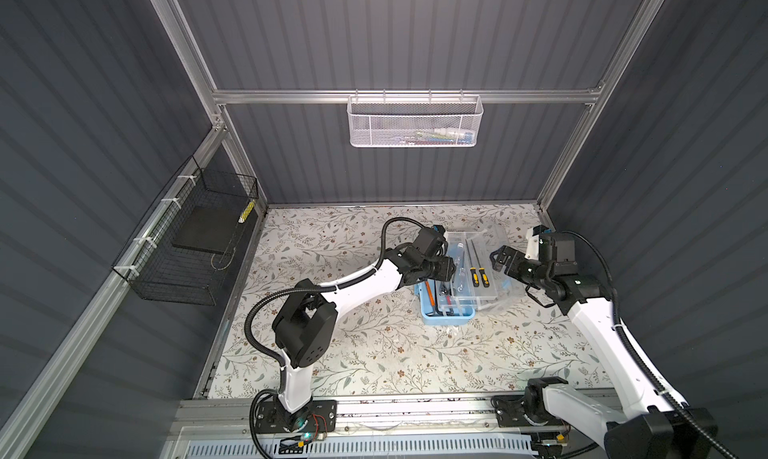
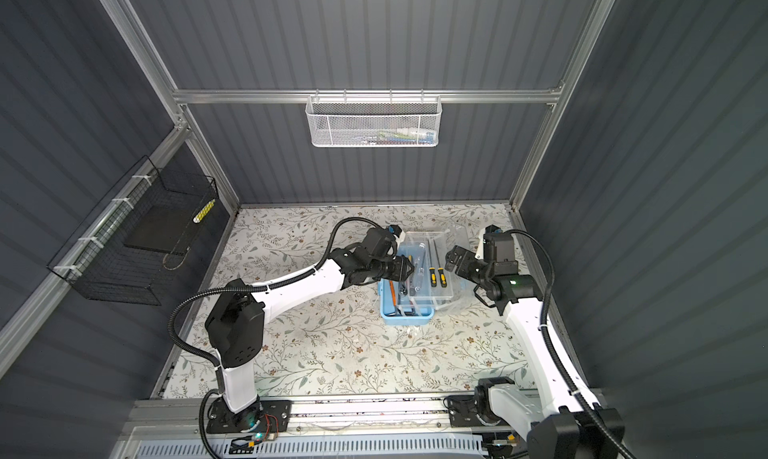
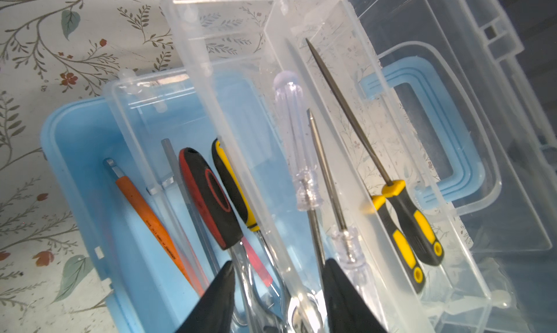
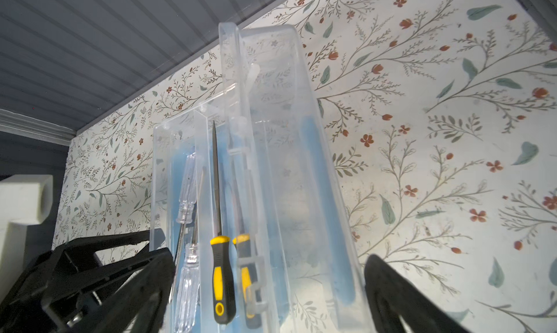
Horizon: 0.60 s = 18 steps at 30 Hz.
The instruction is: Pack the tool kit
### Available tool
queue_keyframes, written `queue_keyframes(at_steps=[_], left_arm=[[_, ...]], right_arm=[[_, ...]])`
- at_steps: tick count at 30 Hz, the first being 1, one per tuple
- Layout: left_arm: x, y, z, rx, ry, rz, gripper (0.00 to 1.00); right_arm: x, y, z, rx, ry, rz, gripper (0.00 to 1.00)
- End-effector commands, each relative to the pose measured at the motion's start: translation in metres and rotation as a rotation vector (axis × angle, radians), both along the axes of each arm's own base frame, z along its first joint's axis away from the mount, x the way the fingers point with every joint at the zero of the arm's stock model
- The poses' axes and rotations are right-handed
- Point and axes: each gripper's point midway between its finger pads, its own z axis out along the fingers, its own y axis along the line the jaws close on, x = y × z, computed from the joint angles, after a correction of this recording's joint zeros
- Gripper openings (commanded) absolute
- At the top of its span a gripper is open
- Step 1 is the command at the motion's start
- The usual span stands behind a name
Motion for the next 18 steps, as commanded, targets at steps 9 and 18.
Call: queue_keyframes(at_steps=[9, 18], left_arm=[[-0.001, 0.015, -0.02, 0.071, 0.027, 0.013, 0.48], [0.0, 0.08, -0.011, 0.149, -0.01, 0.144, 0.73]], right_arm=[[0.007, 0.036, 0.01, 0.152, -0.021, 0.094, 0.99], [0.017, 0.08, 0.01, 0.201, -0.016, 0.165, 0.99]])
